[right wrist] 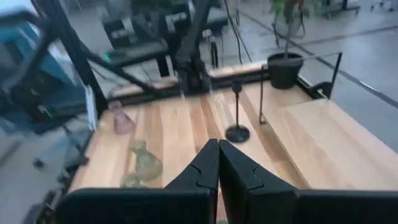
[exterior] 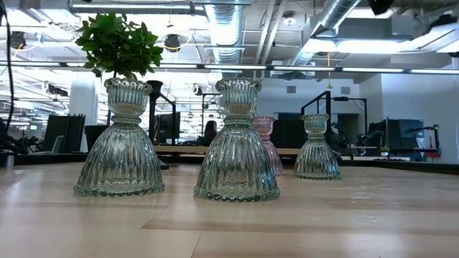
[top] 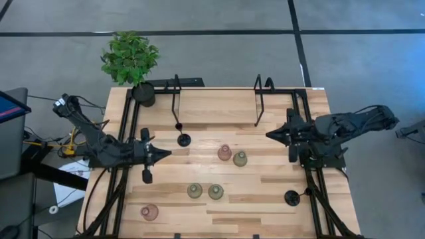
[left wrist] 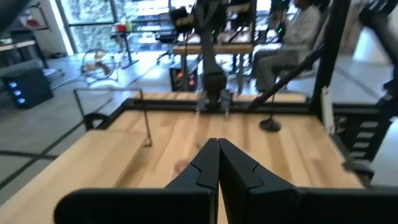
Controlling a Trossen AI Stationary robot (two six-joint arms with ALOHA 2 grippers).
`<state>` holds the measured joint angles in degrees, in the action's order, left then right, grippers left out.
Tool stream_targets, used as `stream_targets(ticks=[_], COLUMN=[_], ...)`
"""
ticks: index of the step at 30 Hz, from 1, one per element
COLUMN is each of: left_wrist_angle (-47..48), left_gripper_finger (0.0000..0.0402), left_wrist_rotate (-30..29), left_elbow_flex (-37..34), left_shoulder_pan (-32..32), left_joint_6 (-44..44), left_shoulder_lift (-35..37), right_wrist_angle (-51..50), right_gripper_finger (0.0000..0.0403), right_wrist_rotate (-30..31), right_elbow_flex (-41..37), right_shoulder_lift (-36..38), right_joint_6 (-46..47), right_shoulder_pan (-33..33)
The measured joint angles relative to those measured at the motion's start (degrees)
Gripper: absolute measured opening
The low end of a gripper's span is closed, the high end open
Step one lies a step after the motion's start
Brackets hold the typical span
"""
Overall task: Pick & Place candle stick holders
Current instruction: Put the black candle holder on the shelf
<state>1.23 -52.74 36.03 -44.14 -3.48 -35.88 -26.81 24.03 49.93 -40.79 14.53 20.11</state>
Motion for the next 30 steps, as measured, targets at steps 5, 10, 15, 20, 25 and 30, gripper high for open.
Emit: stream_targets(ticks=[5, 10, 15, 20, 25, 30], left_wrist_angle=[4.4, 4.3, 4.3, 4.0, 3.6, 2.6], left_gripper_finger=[0.0002, 0.0002, 0.0002, 0.0002, 0.0006, 0.0014], left_wrist_rotate=[-8.3, -10.4, -11.4, -14.3, -10.5, -5.9], left_elbow_flex=[-1.4, -5.0, -8.7, -11.0, -13.5, -14.3], left_shoulder_pan=[-1.9, -1.1, 0.8, 4.5, 9.8, 15.7], left_joint_6=[-6.0, -11.8, -18.2, -20.0, -24.9, -26.9], left_shoulder_lift=[-1.6, -5.1, -9.5, -12.3, -14.0, -16.3], right_wrist_angle=[-1.6, -1.1, -0.9, -0.3, 1.7, 2.0], right_gripper_finger=[0.0, 0.0, 0.0, 0.0, 0.0, 0.0], right_wrist_rotate=[8.0, 12.3, 17.8, 21.2, 21.7, 21.6], right_elbow_flex=[4.9, 8.1, 11.4, 13.6, 13.7, 13.7], right_shoulder_lift=[-7.1, -10.2, -11.5, -11.7, -11.8, -12.2], right_joint_6=[-0.5, -1.0, -1.2, -2.8, -3.1, -3.7], right_shoulder_pan=[3.6, 7.5, 10.7, 12.5, 12.9, 12.9])
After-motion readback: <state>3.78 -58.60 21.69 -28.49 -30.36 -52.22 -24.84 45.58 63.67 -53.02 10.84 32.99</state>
